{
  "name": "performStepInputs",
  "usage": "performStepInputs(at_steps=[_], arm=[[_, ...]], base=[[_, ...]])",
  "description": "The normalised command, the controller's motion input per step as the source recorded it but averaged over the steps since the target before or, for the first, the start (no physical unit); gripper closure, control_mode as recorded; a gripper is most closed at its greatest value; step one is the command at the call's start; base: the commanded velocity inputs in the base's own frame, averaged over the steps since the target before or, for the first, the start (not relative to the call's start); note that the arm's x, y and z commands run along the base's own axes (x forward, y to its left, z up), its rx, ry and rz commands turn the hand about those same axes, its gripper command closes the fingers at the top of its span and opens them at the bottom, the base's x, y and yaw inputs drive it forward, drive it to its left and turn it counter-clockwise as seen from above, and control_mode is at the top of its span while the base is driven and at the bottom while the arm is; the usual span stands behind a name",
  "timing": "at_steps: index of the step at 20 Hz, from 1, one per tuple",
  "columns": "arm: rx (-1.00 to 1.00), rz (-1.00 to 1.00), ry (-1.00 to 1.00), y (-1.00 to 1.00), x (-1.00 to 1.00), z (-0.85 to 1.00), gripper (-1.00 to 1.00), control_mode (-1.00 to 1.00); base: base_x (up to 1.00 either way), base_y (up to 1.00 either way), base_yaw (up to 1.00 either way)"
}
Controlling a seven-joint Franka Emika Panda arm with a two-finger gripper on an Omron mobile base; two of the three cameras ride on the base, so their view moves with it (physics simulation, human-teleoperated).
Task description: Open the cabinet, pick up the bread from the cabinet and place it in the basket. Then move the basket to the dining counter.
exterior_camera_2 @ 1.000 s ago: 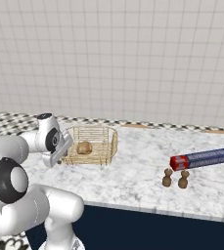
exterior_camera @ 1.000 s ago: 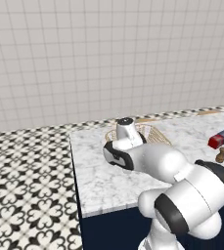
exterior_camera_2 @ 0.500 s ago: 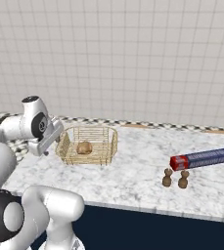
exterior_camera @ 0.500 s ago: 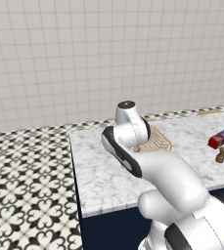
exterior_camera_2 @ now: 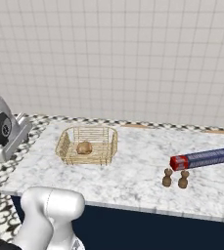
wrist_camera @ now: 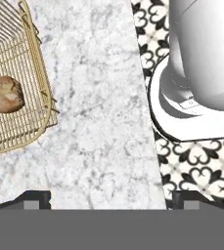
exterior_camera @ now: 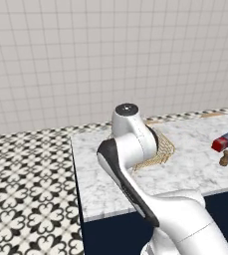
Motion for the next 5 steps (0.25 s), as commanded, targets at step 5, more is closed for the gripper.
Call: performStepInputs(at_steps=[5], arm=[[0.00,0.19,-0.01,0.57,-0.68,0.12,-1.00,-1.00]], base=[[0.00,0.00,0.00]])
